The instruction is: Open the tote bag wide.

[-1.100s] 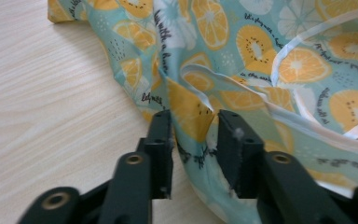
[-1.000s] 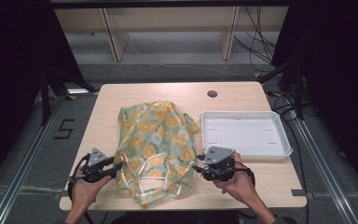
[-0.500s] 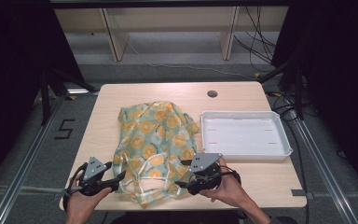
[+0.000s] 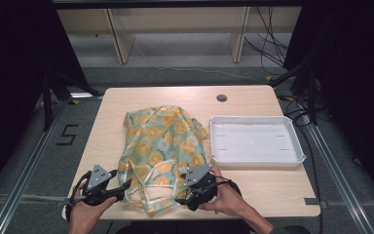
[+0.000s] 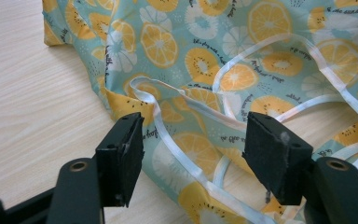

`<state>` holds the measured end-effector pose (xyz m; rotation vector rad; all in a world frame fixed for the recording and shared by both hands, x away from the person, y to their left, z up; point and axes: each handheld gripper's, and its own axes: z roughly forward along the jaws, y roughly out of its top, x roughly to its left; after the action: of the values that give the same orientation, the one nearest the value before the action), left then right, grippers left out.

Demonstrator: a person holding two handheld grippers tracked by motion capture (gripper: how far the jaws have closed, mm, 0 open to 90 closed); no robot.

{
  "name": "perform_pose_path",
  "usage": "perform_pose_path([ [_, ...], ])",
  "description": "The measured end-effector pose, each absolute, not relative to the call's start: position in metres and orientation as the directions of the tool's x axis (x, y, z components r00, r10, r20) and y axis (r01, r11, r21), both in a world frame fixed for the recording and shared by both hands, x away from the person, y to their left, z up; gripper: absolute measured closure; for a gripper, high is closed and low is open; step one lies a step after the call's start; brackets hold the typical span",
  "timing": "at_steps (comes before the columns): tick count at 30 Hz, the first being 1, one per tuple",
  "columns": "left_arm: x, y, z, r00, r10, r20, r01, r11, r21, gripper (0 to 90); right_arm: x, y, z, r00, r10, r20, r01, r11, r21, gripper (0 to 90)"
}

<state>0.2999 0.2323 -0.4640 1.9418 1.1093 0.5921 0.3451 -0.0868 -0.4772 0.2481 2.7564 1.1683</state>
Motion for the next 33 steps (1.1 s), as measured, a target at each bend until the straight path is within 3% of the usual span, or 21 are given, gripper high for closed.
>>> perform_pose_path([
  [4, 0.300, 0.232, -0.465, 0.510, 0.860, 0.017, 0.484, -0.304, 0.820, 37.3, 0.348, -0.079, -0.484, -0.984, 0.174, -0.045, 0.093, 0.708, 0.701, 25.5],
  [6, 0.300, 0.231, -0.466, 0.518, 0.855, 0.010, 0.485, -0.304, 0.820, 37.3, 0.350, -0.076, -0.487, -0.992, 0.121, -0.038, 0.062, 0.725, 0.686, 40.1],
  [8, 0.300, 0.230, -0.466, 0.517, 0.856, 0.007, 0.483, -0.298, 0.823, 37.3, 0.349, -0.073, -0.489, -0.996, 0.074, -0.060, 0.015, 0.747, 0.665, 67.2],
  [11, 0.298, 0.232, -0.467, 0.521, 0.854, 0.005, 0.480, -0.298, 0.825, 37.0, 0.349, -0.073, -0.488, -0.998, 0.022, -0.050, -0.016, 0.757, 0.653, 87.6],
  [12, 0.298, 0.233, -0.467, 0.518, 0.855, 0.004, 0.481, -0.295, 0.826, 35.7, 0.349, -0.073, -0.485, -0.998, 0.021, -0.064, -0.026, 0.757, 0.653, 90.0],
  [18, 0.295, 0.233, -0.458, 0.517, 0.856, 0.003, 0.450, -0.275, 0.850, 34.1, 0.355, -0.078, -0.460, -0.991, 0.043, -0.125, -0.061, 0.692, 0.720, 90.0],
  [22, 0.287, 0.224, -0.451, 0.545, 0.836, 0.053, 0.407, -0.320, 0.856, 34.8, 0.378, -0.088, -0.435, -0.978, 0.188, -0.085, 0.045, 0.598, 0.801, 90.0],
  [27, 0.280, 0.202, -0.450, 0.616, 0.772, 0.154, 0.338, -0.435, 0.834, 35.8, 0.413, -0.096, -0.406, -0.954, 0.301, -0.015, 0.129, 0.453, 0.882, 90.0],
  [32, 0.291, 0.179, -0.456, 0.631, 0.742, 0.227, 0.308, -0.508, 0.804, 32.5, 0.438, -0.100, -0.391, -0.920, 0.391, 0.025, 0.182, 0.369, 0.912, 90.0],
  [33, 0.293, 0.174, -0.457, 0.633, 0.737, 0.236, 0.305, -0.518, 0.799, 32.3, 0.444, -0.102, -0.389, -0.921, 0.390, -0.009, 0.146, 0.366, 0.919, 90.0],
])
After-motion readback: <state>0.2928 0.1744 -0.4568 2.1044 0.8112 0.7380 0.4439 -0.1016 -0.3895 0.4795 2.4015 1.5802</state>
